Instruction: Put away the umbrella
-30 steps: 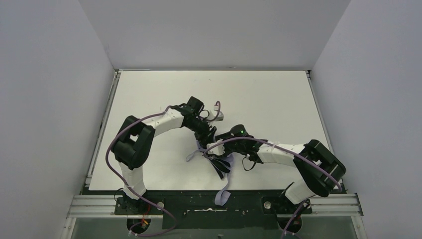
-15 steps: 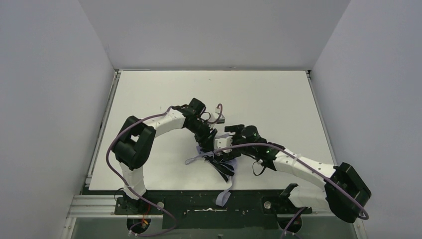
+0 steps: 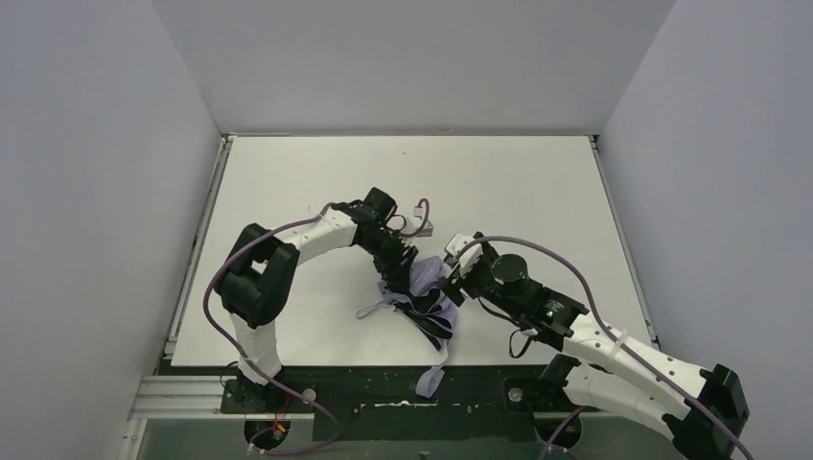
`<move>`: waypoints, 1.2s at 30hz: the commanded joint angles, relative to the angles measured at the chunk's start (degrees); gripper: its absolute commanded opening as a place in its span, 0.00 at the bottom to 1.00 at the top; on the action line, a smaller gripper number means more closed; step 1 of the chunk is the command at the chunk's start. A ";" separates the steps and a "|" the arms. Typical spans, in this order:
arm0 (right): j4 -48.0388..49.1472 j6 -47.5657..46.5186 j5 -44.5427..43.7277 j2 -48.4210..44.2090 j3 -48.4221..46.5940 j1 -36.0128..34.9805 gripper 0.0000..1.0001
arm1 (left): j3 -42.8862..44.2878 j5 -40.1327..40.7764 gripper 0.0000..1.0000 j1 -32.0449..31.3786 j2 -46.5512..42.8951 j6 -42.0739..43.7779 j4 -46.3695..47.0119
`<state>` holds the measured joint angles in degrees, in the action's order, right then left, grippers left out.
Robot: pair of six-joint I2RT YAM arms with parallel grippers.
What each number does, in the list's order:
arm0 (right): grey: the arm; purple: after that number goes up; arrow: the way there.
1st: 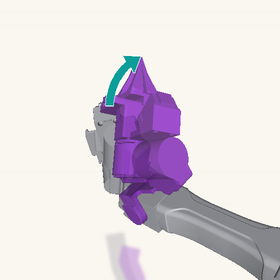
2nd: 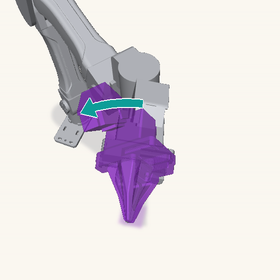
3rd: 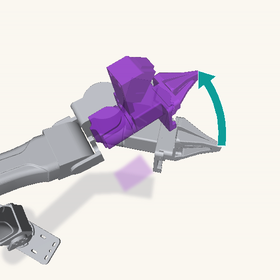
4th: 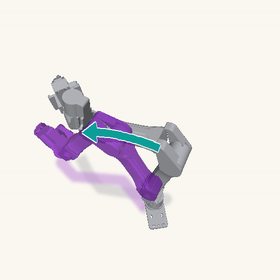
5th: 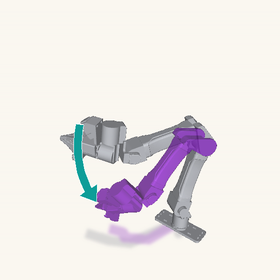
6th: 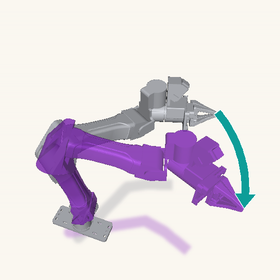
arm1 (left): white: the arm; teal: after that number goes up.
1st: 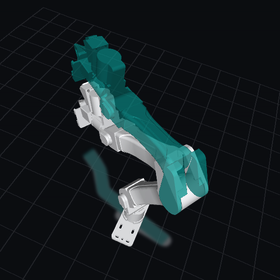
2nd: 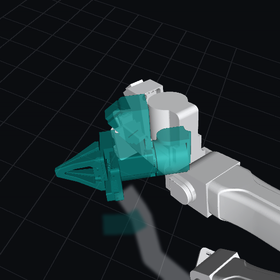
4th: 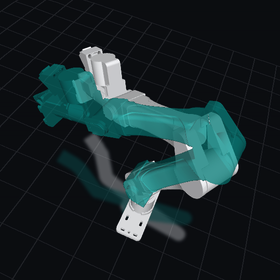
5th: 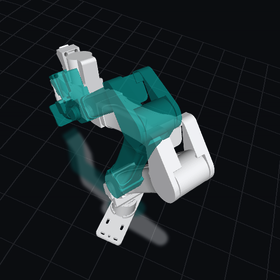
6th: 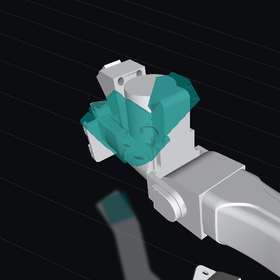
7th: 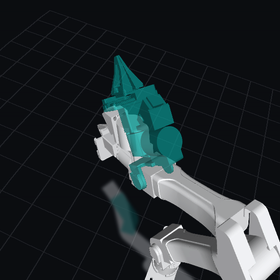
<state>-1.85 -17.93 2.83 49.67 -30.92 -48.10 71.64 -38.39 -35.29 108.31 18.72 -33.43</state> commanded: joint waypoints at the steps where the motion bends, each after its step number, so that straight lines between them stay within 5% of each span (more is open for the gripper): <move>1: -6.58 16.39 -9.02 -1.98 -4.72 0.01 0.75 | 1.06 3.35 0.00 -0.49 -2.55 -0.84 -0.60; 9: -12.60 29.99 -21.25 -2.41 -8.96 6.63 0.73 | -0.81 9.28 0.00 -5.21 -5.98 -3.42 3.29; 18: -21.09 33.91 -17.44 4.17 -16.37 17.83 0.78 | -5.74 24.08 0.00 -12.72 -11.04 -1.18 5.92; 29: -14.50 26.83 4.07 12.89 -18.68 29.52 0.79 | -11.24 37.64 0.00 -18.63 -14.86 4.72 12.22; 36: -17.81 23.22 28.50 25.24 -27.68 37.19 0.82 | -13.03 41.33 0.00 -21.35 -16.63 8.98 15.84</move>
<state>-20.18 9.13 15.99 70.28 -52.05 -12.40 59.07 -1.89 -55.68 94.00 23.29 -21.15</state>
